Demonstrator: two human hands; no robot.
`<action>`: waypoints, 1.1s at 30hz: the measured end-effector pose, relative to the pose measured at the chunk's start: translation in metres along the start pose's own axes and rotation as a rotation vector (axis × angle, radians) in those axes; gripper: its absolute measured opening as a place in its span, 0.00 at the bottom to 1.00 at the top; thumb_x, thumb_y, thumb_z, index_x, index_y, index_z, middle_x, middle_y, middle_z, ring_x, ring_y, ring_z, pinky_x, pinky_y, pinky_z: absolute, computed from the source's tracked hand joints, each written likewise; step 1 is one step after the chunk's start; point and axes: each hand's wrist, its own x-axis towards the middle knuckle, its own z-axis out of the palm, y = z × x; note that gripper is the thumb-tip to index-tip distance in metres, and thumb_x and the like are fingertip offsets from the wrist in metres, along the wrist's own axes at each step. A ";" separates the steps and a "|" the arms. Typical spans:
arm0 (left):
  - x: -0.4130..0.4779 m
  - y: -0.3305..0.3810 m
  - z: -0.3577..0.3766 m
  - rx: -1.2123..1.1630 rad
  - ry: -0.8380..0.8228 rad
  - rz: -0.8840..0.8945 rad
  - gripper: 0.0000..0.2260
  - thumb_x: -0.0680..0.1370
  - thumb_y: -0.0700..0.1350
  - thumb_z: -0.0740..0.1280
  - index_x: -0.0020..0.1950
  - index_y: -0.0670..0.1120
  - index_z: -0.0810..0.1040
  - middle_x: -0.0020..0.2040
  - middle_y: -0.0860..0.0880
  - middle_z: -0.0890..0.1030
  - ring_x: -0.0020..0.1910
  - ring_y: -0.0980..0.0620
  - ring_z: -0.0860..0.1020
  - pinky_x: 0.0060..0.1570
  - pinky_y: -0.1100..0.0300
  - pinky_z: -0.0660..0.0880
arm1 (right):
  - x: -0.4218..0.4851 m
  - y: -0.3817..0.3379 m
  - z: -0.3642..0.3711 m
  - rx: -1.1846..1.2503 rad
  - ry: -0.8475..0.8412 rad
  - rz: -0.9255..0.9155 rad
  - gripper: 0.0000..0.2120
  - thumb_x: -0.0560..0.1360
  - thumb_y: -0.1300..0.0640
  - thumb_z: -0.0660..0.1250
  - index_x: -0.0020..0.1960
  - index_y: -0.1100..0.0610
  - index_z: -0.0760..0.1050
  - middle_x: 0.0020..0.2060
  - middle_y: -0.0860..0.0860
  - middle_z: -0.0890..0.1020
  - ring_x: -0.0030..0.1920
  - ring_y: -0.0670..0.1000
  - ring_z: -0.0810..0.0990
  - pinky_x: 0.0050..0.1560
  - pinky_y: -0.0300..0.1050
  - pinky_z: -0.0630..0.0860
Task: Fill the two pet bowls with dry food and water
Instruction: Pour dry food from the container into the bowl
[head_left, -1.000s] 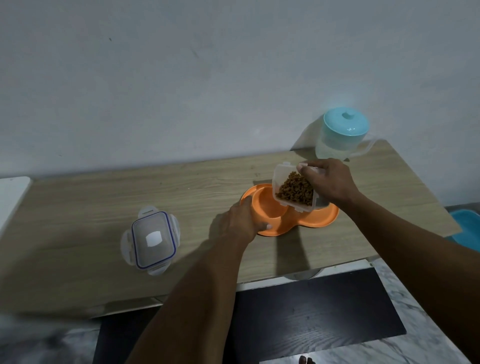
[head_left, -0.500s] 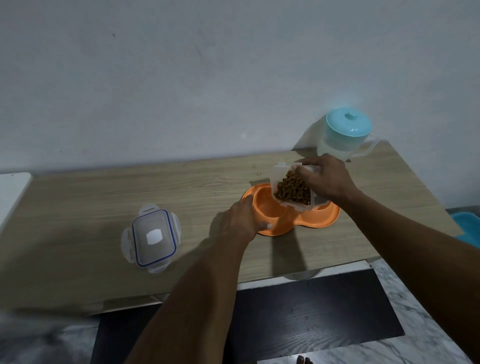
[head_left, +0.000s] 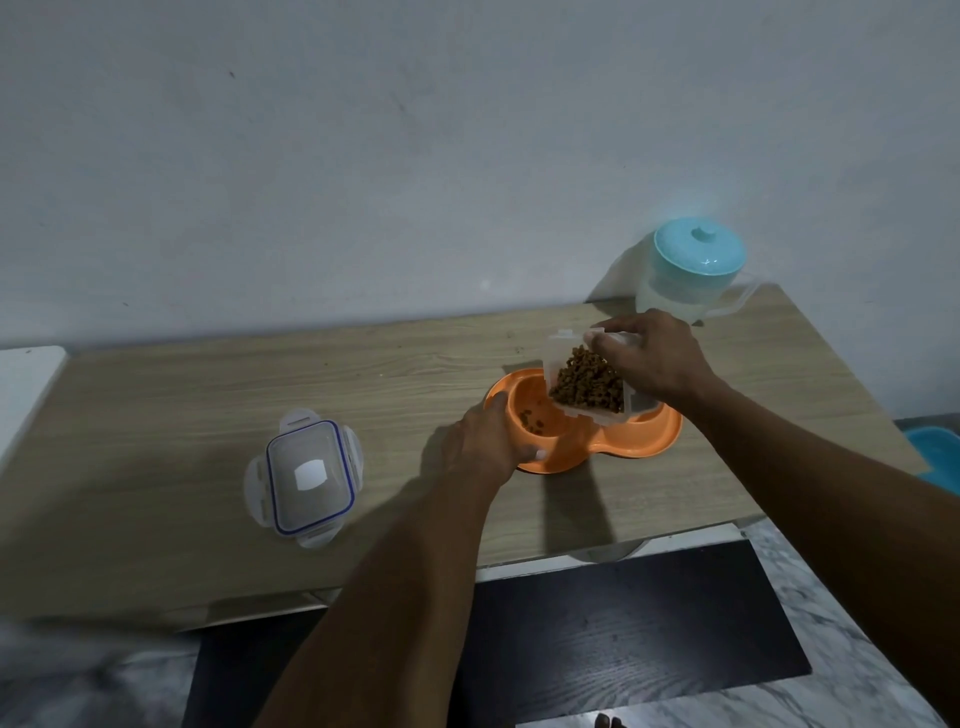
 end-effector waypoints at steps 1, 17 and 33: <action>0.000 0.000 0.000 -0.001 0.004 0.003 0.37 0.65 0.59 0.79 0.71 0.56 0.70 0.61 0.49 0.80 0.60 0.45 0.78 0.49 0.57 0.67 | 0.000 0.000 0.000 -0.003 -0.002 -0.001 0.20 0.77 0.41 0.68 0.60 0.54 0.84 0.55 0.56 0.86 0.51 0.54 0.82 0.43 0.46 0.75; -0.003 0.002 -0.002 0.048 0.008 -0.008 0.39 0.67 0.61 0.78 0.74 0.57 0.66 0.63 0.48 0.79 0.61 0.44 0.77 0.48 0.55 0.67 | -0.003 -0.007 -0.002 -0.050 -0.016 0.000 0.20 0.77 0.41 0.68 0.60 0.53 0.84 0.53 0.56 0.86 0.51 0.57 0.83 0.43 0.50 0.81; 0.000 0.001 0.001 0.045 -0.001 -0.011 0.40 0.65 0.62 0.78 0.73 0.57 0.67 0.63 0.49 0.80 0.61 0.45 0.78 0.54 0.51 0.73 | -0.009 -0.019 -0.005 -0.155 -0.015 -0.019 0.19 0.77 0.42 0.68 0.61 0.52 0.83 0.57 0.55 0.81 0.51 0.52 0.76 0.49 0.56 0.81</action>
